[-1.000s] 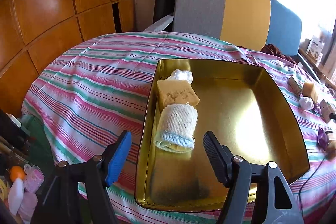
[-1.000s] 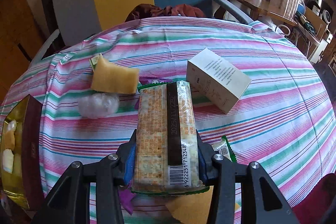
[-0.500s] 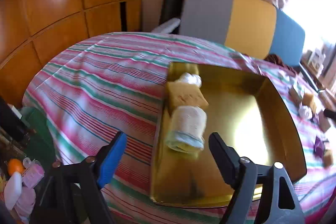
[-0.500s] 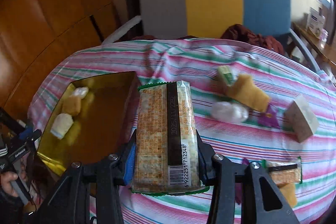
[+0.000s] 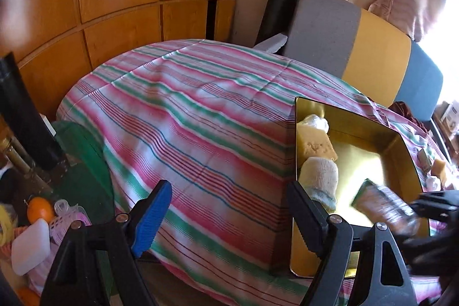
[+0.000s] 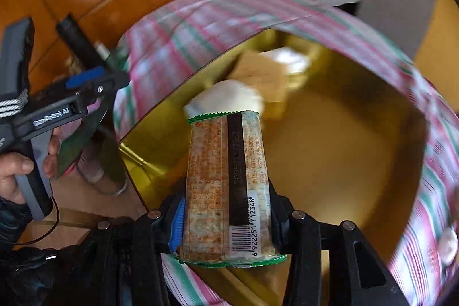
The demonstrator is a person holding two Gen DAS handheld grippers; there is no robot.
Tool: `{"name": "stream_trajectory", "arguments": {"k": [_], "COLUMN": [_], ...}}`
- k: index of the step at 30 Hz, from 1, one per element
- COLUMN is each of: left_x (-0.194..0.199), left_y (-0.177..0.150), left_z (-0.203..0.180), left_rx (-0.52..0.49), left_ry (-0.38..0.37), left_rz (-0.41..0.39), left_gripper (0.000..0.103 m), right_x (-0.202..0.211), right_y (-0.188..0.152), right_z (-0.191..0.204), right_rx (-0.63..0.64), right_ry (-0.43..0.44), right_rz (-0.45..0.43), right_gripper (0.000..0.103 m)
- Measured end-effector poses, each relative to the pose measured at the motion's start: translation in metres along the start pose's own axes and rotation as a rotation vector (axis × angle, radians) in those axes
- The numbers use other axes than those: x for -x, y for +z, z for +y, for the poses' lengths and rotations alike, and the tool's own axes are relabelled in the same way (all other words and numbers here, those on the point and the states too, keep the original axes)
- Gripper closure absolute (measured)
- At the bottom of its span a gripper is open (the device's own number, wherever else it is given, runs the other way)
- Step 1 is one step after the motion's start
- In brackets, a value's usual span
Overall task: Organize objects
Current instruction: 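Carry the cracker pack into the tray and release it with the right tool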
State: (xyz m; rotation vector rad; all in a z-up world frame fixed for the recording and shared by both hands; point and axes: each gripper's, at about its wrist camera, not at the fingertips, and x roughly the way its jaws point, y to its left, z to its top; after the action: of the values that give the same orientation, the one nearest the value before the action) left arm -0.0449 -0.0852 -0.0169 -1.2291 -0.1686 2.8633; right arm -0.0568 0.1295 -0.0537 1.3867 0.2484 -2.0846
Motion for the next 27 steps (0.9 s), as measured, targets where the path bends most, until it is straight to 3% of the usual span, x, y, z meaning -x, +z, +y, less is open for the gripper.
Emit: {"name": "stream_trajectory", "arguments": {"k": [5, 11, 14, 20, 27], "left_x": [-0.005, -0.007, -0.006, 0.000, 0.008], "left_y": [-0.003, -0.004, -0.002, 0.000, 0.002], "left_z": [0.002, 0.003, 0.001, -0.010, -0.028], "left_rx": [0.008, 0.007, 0.006, -0.021, -0.060], "left_ry": [-0.016, -0.021, -0.023, -0.037, -0.056], "left_rz": [0.016, 0.018, 0.011, 0.000, -0.017], "left_gripper": [0.021, 0.021, 0.020, 0.020, 0.019], "right_x": [-0.033, -0.032, -0.019, 0.003, 0.020], "right_y": [0.011, 0.006, -0.001, -0.013, -0.021], "right_z": [0.027, 0.020, 0.013, 0.000, -0.015], "right_rx": [0.127, 0.072, 0.023, -0.058, -0.130], "right_ry": [0.027, 0.048, 0.072, 0.080, -0.055], "right_rz": [0.062, 0.052, 0.019, -0.044, -0.092], "right_gripper": [0.054, 0.047, 0.032, 0.031, 0.032]}}
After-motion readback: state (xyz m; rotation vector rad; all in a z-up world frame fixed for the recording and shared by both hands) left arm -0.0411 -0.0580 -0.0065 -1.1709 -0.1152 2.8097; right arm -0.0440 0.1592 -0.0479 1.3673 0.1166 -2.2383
